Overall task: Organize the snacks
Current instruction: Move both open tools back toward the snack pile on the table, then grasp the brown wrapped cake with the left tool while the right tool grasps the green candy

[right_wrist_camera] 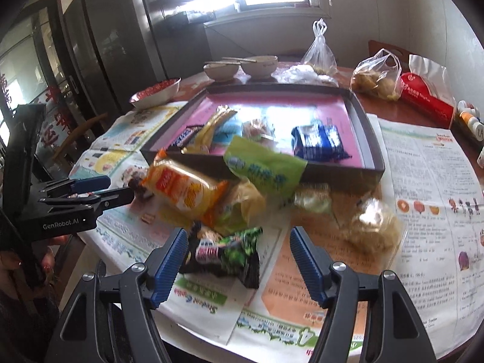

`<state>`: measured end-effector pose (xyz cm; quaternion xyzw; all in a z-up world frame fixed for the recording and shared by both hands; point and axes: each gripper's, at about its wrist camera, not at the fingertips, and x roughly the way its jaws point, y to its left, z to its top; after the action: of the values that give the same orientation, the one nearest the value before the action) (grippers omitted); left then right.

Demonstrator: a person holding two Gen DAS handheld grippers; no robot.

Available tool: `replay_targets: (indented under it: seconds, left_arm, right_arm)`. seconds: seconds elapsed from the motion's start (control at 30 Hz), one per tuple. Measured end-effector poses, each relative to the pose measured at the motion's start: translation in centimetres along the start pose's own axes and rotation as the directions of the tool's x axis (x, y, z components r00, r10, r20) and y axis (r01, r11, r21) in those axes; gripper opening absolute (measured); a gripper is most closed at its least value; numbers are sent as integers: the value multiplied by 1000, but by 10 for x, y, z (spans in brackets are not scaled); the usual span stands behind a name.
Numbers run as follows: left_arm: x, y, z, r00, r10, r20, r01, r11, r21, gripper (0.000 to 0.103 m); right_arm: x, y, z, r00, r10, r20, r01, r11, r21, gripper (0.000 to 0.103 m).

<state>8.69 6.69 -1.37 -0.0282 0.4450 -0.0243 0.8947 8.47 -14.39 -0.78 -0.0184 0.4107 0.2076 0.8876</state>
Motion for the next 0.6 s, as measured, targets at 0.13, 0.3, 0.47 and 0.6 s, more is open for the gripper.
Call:
replay_targets:
  seconds: [0.13,0.3,0.47,0.6]
  left_arm:
    - [4,0,-1,1000,4,-4,-4,1000,0,68]
    - [8,0,0,1000,27,9,-27,1000,12,68]
    - [14,1,2,999,31,12,-31,999,13,68]
    - [20,-1,2,1000,28,5,-28,999,18,68]
  right_arm:
    - [4,3,-7,1000,-7,-14,7,1000,3,70]
    - [10,11,-10,1000,-20,-22,19,1000,-19,70]
    - [19,15,-10,999,-24,-39,23,999,-26,70]
    - [26,18,-10,998,-28,-50,26,999,-26,70]
